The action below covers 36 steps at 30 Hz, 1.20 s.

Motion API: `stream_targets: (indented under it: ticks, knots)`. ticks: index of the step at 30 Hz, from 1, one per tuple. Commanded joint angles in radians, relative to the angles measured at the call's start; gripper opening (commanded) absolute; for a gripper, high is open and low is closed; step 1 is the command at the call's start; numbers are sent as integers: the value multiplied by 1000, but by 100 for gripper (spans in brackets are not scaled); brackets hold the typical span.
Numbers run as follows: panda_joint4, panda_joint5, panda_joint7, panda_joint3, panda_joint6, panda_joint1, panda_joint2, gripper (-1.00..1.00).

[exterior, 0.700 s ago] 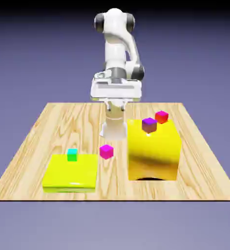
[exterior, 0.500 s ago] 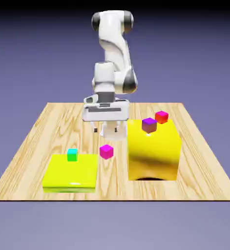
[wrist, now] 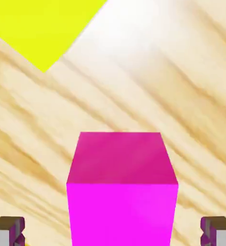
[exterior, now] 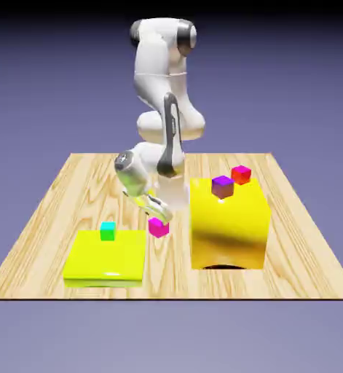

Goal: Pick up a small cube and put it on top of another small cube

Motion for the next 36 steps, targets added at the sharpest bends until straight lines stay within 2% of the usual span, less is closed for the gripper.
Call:
stream_targets:
  ticks: [1,4,5,17,18,29,36]
  knots:
    - [1,44,-30,23,24,-9,32,0]
    - [4,145,-101,78,81,-24,106,0]
    - [4,145,-101,78,81,-24,106,-100]
    - [-8,-261,181,-139,-144,34,-189,-100]
    - [8,-246,162,-158,-150,0,-211,-100]
    - [406,-428,-286,173,-614,143,-317,-100]
    - [648,-570,-554,422,-915,288,-354,-100]
